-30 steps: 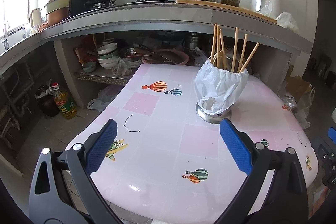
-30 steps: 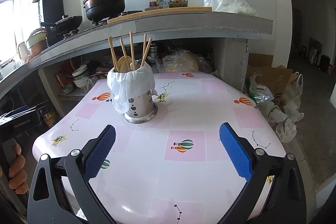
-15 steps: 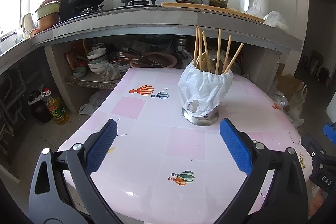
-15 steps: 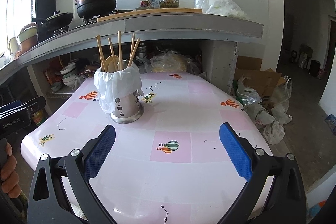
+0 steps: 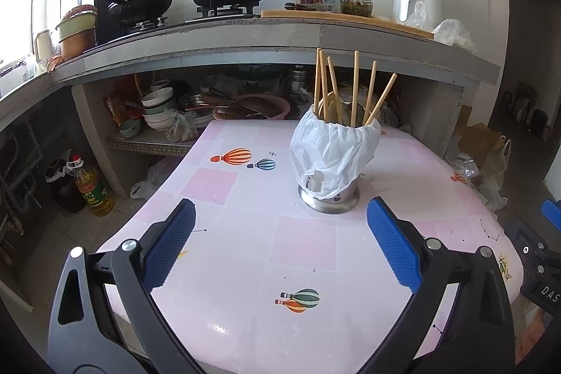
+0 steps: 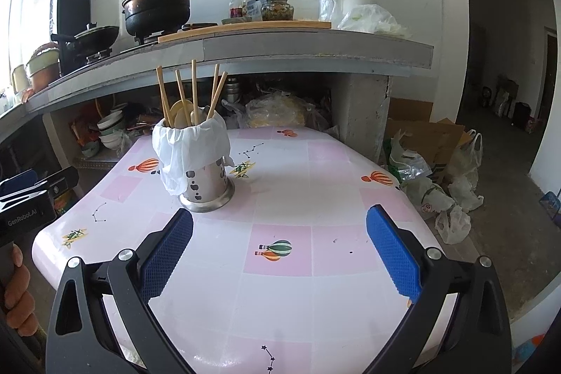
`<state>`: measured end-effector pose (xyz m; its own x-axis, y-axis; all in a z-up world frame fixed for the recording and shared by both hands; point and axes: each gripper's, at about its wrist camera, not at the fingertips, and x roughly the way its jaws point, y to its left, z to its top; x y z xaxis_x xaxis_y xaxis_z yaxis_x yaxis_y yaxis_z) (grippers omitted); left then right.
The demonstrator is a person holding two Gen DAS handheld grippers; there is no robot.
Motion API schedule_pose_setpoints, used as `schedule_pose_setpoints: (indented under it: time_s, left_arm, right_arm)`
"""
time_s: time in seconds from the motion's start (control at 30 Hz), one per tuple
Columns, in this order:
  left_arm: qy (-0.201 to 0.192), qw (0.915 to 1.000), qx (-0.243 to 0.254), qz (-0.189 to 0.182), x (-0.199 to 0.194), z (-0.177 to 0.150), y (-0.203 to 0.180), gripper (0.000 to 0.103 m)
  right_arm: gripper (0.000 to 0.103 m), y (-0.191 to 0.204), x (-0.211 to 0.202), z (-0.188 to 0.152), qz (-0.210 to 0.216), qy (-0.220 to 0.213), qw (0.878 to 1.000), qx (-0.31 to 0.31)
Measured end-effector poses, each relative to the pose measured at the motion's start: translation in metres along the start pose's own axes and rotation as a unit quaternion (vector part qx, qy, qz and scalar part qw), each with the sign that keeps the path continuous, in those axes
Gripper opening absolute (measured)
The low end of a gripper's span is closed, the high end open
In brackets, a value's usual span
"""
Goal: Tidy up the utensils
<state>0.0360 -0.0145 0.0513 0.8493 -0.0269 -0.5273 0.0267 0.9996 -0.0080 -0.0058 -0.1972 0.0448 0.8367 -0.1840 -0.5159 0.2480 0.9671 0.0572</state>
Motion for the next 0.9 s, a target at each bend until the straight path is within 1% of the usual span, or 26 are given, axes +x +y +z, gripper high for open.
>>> schedule_pose_setpoints:
  time_s: [0.9]
  left_arm:
    - [0.006,1.0000,-0.001,0.004,0.0031,-0.0010,0.0028,0.095]
  right_arm:
    - [0.097,0.0008,0.0014,0.0001,-0.002,0.004,1.000,-0.002]
